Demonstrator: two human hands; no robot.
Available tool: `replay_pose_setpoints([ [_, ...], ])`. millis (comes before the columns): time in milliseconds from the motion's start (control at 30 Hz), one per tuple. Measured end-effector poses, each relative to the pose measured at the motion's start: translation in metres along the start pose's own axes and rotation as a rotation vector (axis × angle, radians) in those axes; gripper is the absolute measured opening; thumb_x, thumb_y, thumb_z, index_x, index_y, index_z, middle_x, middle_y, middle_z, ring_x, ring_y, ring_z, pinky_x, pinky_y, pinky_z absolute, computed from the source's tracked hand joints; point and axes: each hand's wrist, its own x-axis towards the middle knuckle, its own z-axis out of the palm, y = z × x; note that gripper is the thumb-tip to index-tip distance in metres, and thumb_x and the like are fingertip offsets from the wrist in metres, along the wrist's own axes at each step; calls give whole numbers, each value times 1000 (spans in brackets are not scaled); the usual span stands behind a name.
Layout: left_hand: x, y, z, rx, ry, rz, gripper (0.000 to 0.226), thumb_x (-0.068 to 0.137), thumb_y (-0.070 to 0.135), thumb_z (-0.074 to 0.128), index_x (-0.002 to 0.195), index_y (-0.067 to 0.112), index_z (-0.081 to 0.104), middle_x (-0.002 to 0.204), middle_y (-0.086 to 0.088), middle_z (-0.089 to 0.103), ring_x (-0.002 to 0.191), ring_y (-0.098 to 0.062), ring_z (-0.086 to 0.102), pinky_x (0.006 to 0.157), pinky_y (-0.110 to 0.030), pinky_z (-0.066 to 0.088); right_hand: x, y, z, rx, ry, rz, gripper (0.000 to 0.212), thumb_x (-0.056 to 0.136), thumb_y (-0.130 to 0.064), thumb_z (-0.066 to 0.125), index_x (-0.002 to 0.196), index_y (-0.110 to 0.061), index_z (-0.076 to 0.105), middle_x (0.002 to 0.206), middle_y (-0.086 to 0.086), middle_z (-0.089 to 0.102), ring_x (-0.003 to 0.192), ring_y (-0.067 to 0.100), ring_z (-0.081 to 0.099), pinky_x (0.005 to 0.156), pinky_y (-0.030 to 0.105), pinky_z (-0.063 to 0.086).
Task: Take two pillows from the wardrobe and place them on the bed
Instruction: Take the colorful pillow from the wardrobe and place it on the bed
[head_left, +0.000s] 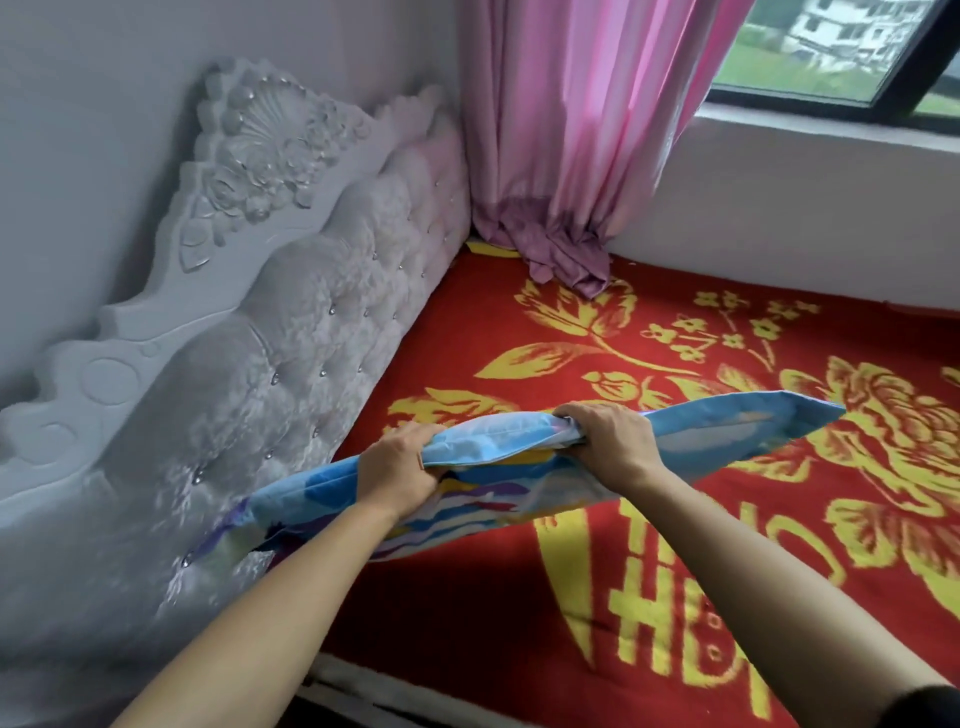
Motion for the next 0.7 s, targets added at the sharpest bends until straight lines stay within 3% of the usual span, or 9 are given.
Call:
replay_pose_setpoints([
  [333, 75, -30, 16, -102, -45, -15, 41, 70, 37, 74, 110, 42, 64, 96, 10, 72, 83, -21, 67, 62, -27, 44, 66, -8, 13, -53, -23, 45, 36, 74, -33, 78, 108, -34, 66, 100, -11, 73, 93, 21, 68, 70, 30, 38],
  [467, 91, -14, 10, -129, -18, -46, 35, 75, 40, 72, 109, 39, 66, 95, 6, 73, 85, -24, 68, 63, -27, 44, 86, -1, -4, -68, -18, 17, 36, 75, -30, 76, 110, -32, 67, 106, -10, 72, 99, 22, 66, 82, 35, 45],
  [700, 108, 13, 6, -286, -1, -251, 24, 79, 47, 71, 99, 36, 67, 80, 6, 71, 77, -22, 66, 65, -37, 55, 134, 10, -34, -145, 69, -160, 39, 81, -19, 67, 120, -27, 67, 119, -3, 70, 110, 25, 63, 97, 39, 39],
])
